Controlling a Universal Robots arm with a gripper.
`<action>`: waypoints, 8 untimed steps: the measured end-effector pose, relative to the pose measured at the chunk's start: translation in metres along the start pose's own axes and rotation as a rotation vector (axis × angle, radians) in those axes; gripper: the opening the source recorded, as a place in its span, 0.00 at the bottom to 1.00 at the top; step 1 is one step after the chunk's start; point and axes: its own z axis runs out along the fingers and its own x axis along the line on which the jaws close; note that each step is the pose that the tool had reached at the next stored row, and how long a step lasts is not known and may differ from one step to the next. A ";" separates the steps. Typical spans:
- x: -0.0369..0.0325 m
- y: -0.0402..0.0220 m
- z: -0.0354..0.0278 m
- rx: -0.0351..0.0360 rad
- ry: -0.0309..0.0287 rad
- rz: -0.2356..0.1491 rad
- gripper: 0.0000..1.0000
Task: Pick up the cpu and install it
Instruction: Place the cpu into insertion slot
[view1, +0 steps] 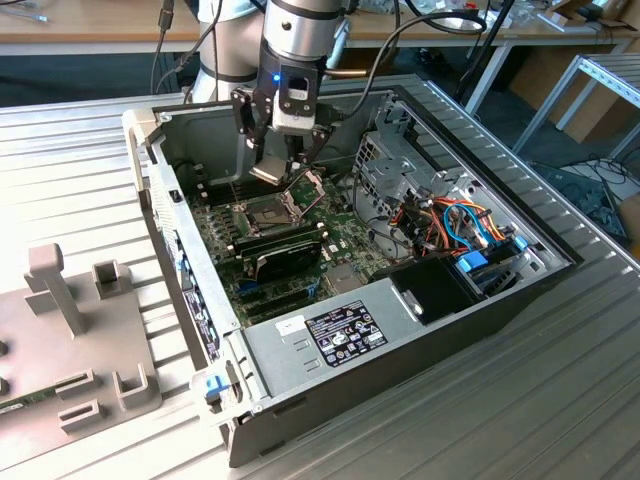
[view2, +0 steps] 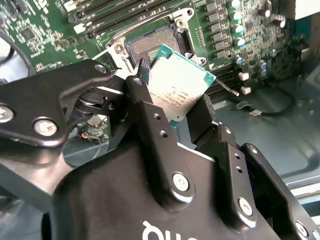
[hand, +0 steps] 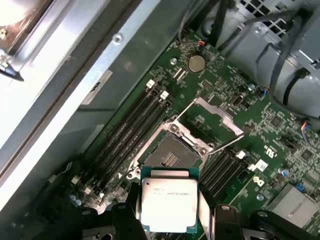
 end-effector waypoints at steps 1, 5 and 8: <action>0.0000 0.0000 0.0000 -0.0002 0.0006 0.015 0.55; 0.0000 0.0000 0.0003 -0.0016 0.0034 0.090 0.55; 0.0000 0.0000 0.0006 -0.0032 0.0065 0.176 0.55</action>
